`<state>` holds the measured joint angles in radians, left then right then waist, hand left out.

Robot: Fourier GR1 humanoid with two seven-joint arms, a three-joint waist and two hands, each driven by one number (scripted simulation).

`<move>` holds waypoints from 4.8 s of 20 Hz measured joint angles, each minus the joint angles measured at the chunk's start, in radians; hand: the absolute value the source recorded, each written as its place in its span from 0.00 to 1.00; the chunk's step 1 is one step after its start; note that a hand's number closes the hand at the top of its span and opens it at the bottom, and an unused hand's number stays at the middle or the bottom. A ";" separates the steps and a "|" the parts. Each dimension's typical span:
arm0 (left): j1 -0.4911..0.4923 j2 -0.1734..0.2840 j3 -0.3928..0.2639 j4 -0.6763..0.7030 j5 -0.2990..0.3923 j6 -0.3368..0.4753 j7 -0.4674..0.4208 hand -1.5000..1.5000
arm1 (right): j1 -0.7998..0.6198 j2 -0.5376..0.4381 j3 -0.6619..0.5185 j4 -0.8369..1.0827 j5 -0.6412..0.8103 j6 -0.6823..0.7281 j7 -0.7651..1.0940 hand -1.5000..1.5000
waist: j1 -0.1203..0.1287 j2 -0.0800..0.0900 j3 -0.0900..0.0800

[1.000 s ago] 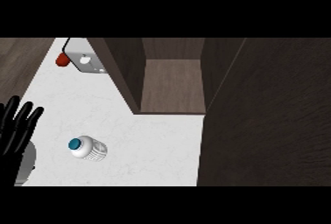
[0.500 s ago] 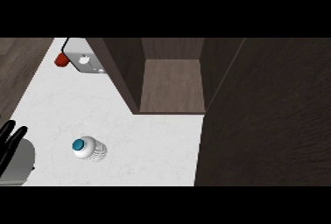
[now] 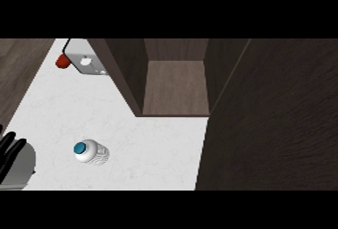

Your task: Pick up the bottled water, place it into the cabinet and close the cabinet

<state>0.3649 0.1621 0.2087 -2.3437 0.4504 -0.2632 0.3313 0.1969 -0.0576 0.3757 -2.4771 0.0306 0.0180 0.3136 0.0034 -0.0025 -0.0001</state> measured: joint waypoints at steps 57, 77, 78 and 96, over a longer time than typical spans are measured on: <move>-0.549 0.023 0.100 1.706 -0.524 -0.078 -1.042 0.00 | -0.080 -0.109 0.185 -0.008 0.061 -0.224 0.069 0.00 | -0.020 0.003 -0.002; -0.668 -0.031 -0.002 1.795 -0.624 0.074 -1.246 1.00 | -0.099 -0.159 0.183 -0.002 0.055 -0.259 0.063 0.00 | -0.014 0.000 0.000; -0.669 -0.044 -0.006 1.783 -0.626 0.095 -1.251 1.00 | -0.102 -0.160 0.182 -0.003 0.055 -0.260 0.066 0.00 | -0.013 0.000 0.000; -0.691 -0.160 -0.315 1.466 -0.264 0.330 -1.077 1.00 | -0.073 -0.184 0.188 0.003 0.049 -0.275 0.022 0.00 | -0.012 -0.002 0.000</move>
<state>-0.3260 0.0022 -0.1064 -0.8775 0.1860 0.0672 -0.7452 0.1238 -0.2416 0.5637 -2.4742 0.0795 -0.2570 0.3352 -0.0088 -0.0047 -0.0001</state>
